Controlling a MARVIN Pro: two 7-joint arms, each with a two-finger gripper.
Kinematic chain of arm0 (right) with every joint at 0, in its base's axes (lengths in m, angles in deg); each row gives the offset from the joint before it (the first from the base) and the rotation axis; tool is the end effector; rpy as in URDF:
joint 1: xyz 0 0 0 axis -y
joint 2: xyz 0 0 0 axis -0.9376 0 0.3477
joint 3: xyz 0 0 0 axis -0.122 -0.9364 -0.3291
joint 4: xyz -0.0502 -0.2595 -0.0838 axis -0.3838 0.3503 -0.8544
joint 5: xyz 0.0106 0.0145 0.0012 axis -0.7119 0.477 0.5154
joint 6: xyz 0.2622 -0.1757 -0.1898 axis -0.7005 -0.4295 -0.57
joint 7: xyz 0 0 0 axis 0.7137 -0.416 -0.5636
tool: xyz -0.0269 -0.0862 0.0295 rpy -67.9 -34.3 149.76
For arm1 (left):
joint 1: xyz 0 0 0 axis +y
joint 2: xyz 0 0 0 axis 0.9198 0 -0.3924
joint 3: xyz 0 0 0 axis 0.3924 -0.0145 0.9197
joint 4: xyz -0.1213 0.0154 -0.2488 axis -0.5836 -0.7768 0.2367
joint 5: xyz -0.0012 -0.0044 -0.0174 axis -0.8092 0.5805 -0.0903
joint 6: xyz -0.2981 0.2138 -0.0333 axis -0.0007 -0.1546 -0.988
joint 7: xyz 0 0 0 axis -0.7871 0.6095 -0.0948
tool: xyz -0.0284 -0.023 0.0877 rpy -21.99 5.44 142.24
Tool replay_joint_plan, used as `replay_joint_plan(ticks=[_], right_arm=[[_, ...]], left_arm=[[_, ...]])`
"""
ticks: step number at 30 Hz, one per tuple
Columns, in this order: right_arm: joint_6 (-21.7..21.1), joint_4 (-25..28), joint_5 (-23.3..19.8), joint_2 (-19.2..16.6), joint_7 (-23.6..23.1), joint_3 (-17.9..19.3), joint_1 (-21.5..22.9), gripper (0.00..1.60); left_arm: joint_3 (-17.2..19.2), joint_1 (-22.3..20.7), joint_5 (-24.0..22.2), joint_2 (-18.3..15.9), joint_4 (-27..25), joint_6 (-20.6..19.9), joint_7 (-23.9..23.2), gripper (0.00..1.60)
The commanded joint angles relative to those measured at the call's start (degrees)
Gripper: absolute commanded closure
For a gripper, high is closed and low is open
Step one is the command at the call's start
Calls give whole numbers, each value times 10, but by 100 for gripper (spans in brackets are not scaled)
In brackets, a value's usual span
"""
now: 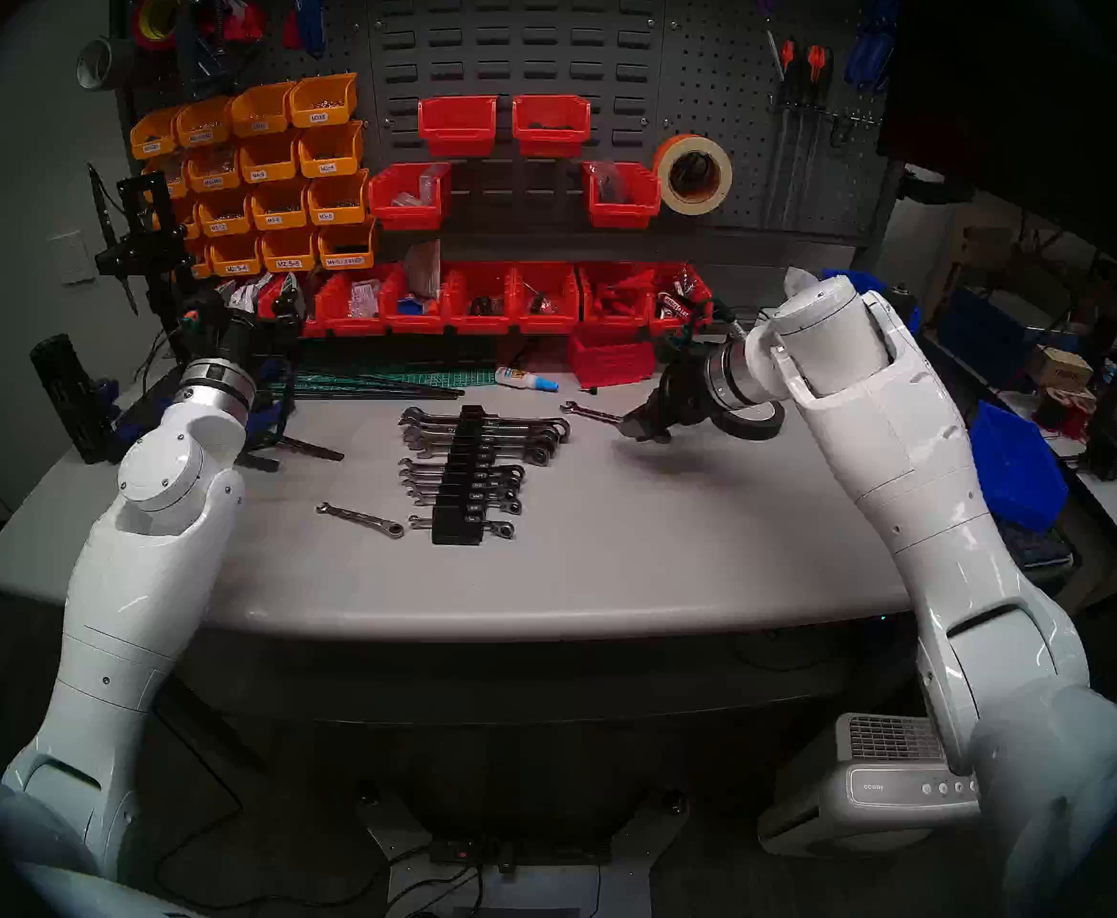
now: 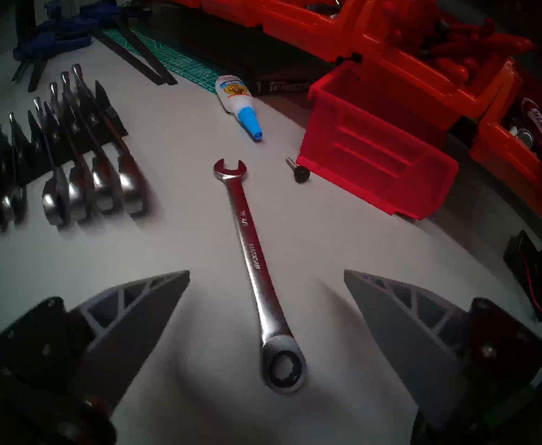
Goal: Put the wrenches on the table into the correct slot in the case
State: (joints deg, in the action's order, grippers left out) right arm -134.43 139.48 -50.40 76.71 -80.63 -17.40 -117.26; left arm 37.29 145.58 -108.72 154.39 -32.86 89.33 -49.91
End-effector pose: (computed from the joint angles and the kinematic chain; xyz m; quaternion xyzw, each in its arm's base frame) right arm 0.5645 -0.0397 -0.0955 -0.8312 -0.3830 -0.3943 0.0833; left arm 0.5096 0.0990 -0.1098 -0.5740 -0.0472 -0.8172 0.0220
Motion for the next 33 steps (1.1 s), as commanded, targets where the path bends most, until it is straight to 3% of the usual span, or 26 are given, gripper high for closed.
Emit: replay_joint_plan(ticks=[1, 9, 10, 12, 14, 16, 24, 29, 33], right_arm=[[-12, -19, -26, -7, -54, -3, 44, 0], [-32, -56, -59, -12, -52, -29, 74, 4], [-33, -48, -70, -14, -23, -33, 69, 4], [-35, -57, -69, -14, -36, -41, 80, 8], [-38, -61, -70, -17, -42, -56, 88, 16], [-46, -62, -88, -17, -19, -77, 95, 25], [-54, -73, -114, -25, -9, -129, 121, 45], [-58, -87, -142, -33, -3, -160, 140, 46], [-61, -94, -169, -39, 5, -186, 152, 63]], left_arm=[[4, -18, 1, 0, -15, 7, 0, 0], [4, -18, 1, -1, -15, 7, 0, 0], [4, -18, 1, -1, -15, 7, 0, 0], [4, -18, 1, -1, -15, 7, 0, 0], [4, -18, 1, -1, -15, 7, 0, 0], [4, -18, 1, -1, -15, 6, 0, 0], [4, -18, 1, -1, -15, 7, 0, 0], [4, -18, 1, -1, -15, 7, 0, 0], [4, -18, 1, -1, -15, 7, 0, 0]])
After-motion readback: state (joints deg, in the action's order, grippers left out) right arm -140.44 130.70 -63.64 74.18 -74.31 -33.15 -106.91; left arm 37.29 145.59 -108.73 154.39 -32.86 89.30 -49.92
